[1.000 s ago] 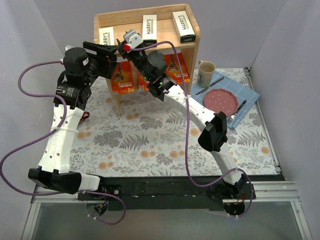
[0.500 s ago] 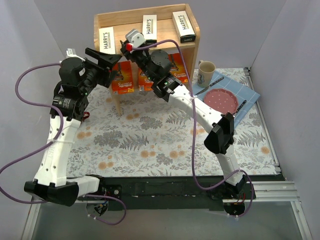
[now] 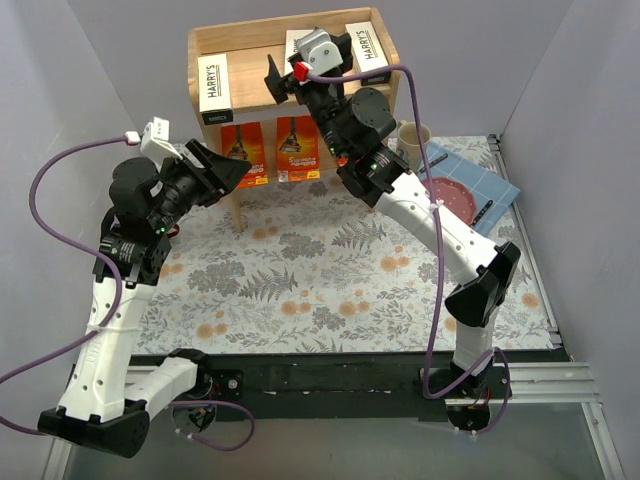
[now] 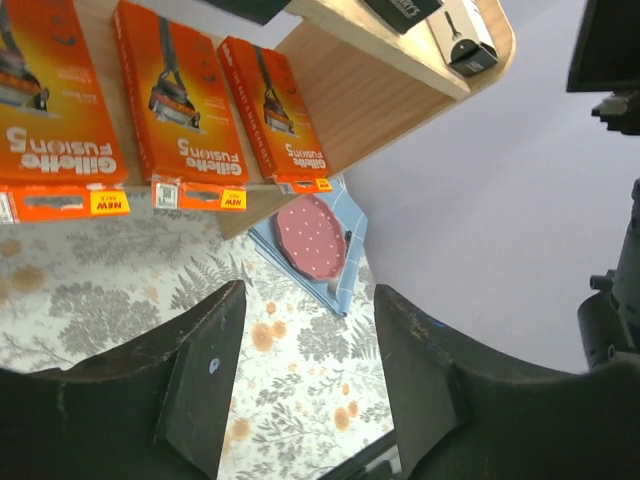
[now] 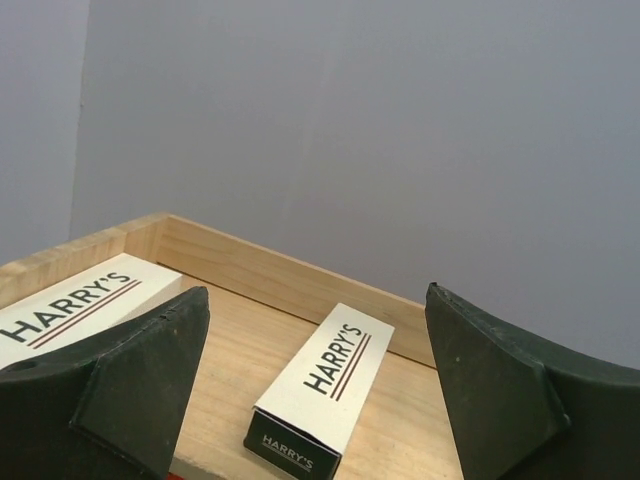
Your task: Place and organize the shaving razors onto the shelf
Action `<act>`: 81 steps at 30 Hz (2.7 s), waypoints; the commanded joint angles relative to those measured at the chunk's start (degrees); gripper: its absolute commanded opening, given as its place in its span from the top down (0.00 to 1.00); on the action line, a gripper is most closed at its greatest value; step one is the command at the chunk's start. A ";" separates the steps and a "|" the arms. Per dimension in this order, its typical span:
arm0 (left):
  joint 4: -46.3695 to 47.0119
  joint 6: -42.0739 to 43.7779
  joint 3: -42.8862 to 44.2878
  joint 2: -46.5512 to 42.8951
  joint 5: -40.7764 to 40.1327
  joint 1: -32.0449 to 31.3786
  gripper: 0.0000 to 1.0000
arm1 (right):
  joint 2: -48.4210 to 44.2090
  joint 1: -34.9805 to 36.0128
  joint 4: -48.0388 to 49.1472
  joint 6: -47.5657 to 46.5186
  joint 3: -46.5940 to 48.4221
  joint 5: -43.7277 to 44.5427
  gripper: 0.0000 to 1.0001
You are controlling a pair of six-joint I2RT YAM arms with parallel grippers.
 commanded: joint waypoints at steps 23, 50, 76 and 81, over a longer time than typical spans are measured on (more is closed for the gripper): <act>4.91 -0.73 5.93 4.18 3.48 3.48 0.32 | 6.75 -0.78 -4.06 2.61 4.52 11.51 0.06; 3.51 -1.96 7.95 5.58 3.74 5.77 0.29 | 4.56 -3.68 -12.14 16.41 2.51 1.67 0.40; 2.89 -0.99 7.95 5.50 3.65 6.47 0.38 | 1.56 -0.16 -10.39 13.68 -1.81 6.06 0.18; 3.07 -1.34 8.13 5.93 3.65 6.65 0.38 | 4.11 -0.34 -10.38 15.27 1.26 7.47 0.30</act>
